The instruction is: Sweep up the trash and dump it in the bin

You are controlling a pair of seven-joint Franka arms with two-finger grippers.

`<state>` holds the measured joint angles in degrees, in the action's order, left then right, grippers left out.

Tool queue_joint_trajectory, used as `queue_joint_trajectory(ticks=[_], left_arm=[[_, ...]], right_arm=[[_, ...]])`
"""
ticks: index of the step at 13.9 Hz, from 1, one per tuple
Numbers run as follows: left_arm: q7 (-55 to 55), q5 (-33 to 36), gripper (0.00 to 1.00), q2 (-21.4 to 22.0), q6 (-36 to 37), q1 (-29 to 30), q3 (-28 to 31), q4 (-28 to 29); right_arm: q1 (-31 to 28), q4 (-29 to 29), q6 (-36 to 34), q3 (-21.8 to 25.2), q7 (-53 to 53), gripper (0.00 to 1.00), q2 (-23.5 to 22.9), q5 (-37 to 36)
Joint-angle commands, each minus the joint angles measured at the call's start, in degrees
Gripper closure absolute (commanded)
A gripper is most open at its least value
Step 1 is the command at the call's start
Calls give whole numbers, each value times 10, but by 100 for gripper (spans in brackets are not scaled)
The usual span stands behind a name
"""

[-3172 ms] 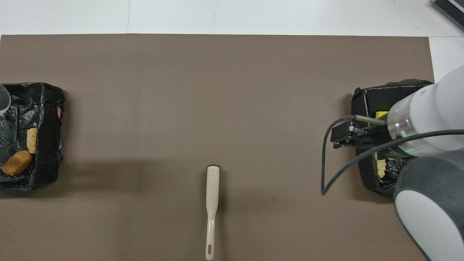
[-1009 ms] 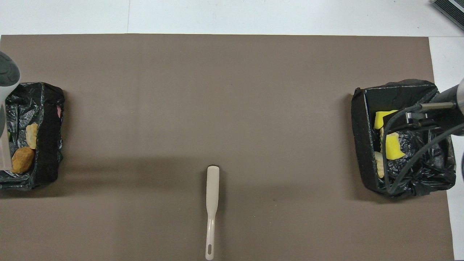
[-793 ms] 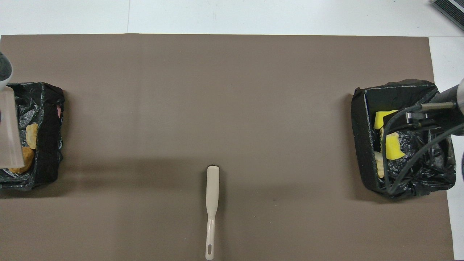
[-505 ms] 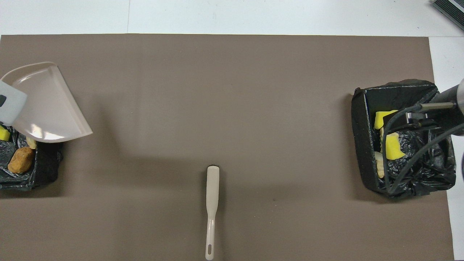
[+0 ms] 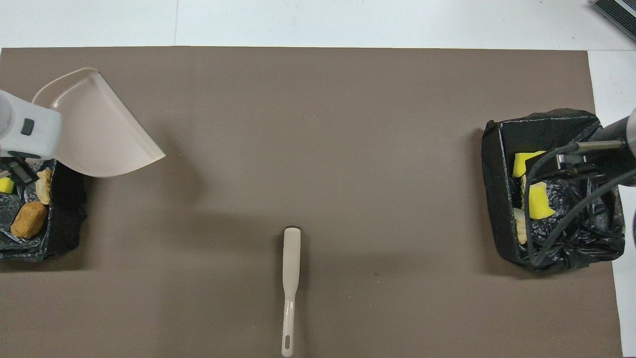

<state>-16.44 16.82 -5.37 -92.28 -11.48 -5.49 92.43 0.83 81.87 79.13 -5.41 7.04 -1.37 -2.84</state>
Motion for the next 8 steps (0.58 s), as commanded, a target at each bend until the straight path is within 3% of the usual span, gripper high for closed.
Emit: queue_joint_trajectory(ticks=[1, 5, 8], left_arm=[[172, -71, 100, -24, -53, -54, 10, -4], [398, -124, 100, -103, -168, -135, 9, -7], [440, -208, 100, -123, -246, -151, 9, 6]], right_arm=[[-10, -5, -9, -3, -17, 0, 1, 10], [-10, -5, -8, -3, -17, 0, 1, 11], [-10, -5, -8, -3, -17, 0, 1, 11]])
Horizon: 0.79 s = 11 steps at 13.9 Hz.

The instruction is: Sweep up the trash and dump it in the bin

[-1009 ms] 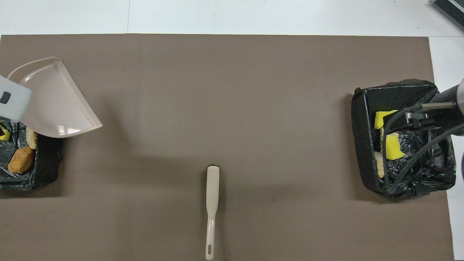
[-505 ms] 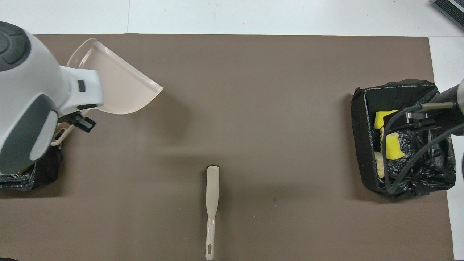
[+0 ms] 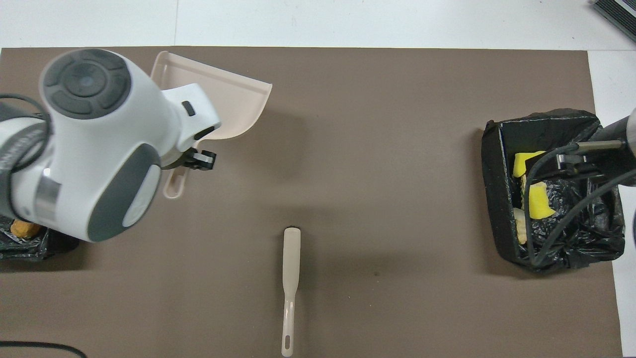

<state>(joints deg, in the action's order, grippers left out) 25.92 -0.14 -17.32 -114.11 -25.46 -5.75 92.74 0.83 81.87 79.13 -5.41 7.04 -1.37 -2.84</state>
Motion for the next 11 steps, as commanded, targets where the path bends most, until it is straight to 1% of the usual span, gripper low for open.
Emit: queue_joint_trajectory(ticks=[1, 3, 4, 6, 8, 11], left_arm=[[3, -38, 100, -4, -30, -19, 12, 18], [-54, -38, 100, -3, -44, -41, 11, 42], [-57, -38, 100, -3, -51, -44, 11, 46], [-56, -38, 100, 1, -78, -63, 11, 74], [-53, -38, 100, -2, -102, -69, 11, 95], [-47, -39, 100, -2, -108, -73, 11, 103]], right_arm=[[-10, -5, -9, -3, -17, 0, 1, 11], [-10, -5, -8, -3, -17, 0, 1, 11], [-10, -5, -9, -3, -17, 0, 1, 10], [-10, -5, -9, -3, -17, 0, 1, 10], [-10, -5, -9, -3, -17, 0, 1, 10], [-10, -4, -9, -3, -17, 0, 1, 11]])
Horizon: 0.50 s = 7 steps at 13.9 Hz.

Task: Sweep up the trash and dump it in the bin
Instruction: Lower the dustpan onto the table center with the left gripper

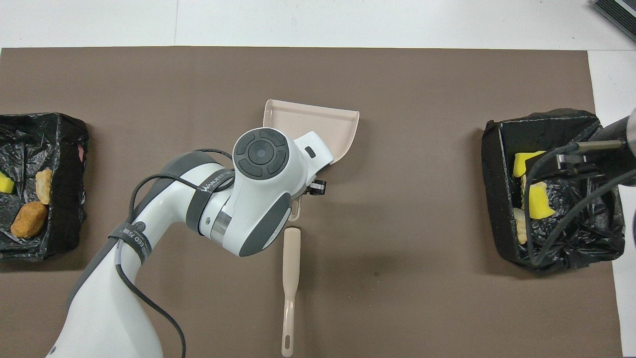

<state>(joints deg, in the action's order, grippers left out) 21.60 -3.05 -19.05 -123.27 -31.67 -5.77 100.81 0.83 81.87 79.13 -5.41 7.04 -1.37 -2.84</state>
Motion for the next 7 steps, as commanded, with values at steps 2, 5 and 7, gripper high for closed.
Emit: queue_joint_trajectory(ticks=[2, 5, 7], left_arm=[[12, -10, 100, 13, -37, -22, 12, 40], [33, -10, 100, 9, -51, -23, 11, 45], [58, -10, 1, 10, -48, -21, 12, 41]], right_arm=[[-10, -5, -9, -3, -17, 0, 1, 10], [-10, -5, -9, -3, -17, 0, 1, 11], [-10, -5, -9, -3, -17, 0, 1, 10]])
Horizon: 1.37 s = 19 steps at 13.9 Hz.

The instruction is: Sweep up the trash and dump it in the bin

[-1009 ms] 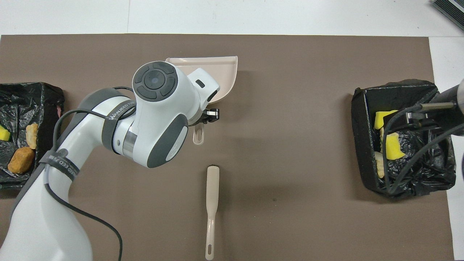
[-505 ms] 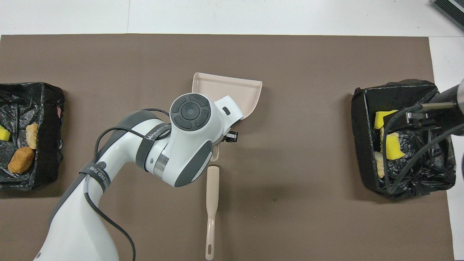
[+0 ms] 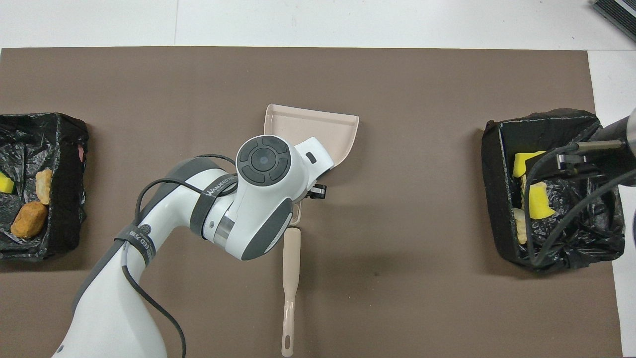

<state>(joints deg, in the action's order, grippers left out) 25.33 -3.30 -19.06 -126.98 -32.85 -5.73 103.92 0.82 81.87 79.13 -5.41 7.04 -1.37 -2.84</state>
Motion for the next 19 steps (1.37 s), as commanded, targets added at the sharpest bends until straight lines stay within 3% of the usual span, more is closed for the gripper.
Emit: queue_joint_trajectory(ticks=[1, 6, 11, 19], left_arm=[[21, -7, 0, 15, -6, 0, 12, 8], [0, -5, 0, 55, 62, 86, 21, -7], [-120, -5, 0, 82, 117, 203, 21, -5], [-211, 3, 0, 151, 195, 303, 23, -6]], right_arm=[[-10, -5, -9, -3, -17, 0, 1, 11], [-10, -5, -9, -2, -17, 0, 1, 10], [-10, -5, -9, -3, -17, 0, 1, 10], [-10, -5, -9, -2, -17, 0, 1, 10]])
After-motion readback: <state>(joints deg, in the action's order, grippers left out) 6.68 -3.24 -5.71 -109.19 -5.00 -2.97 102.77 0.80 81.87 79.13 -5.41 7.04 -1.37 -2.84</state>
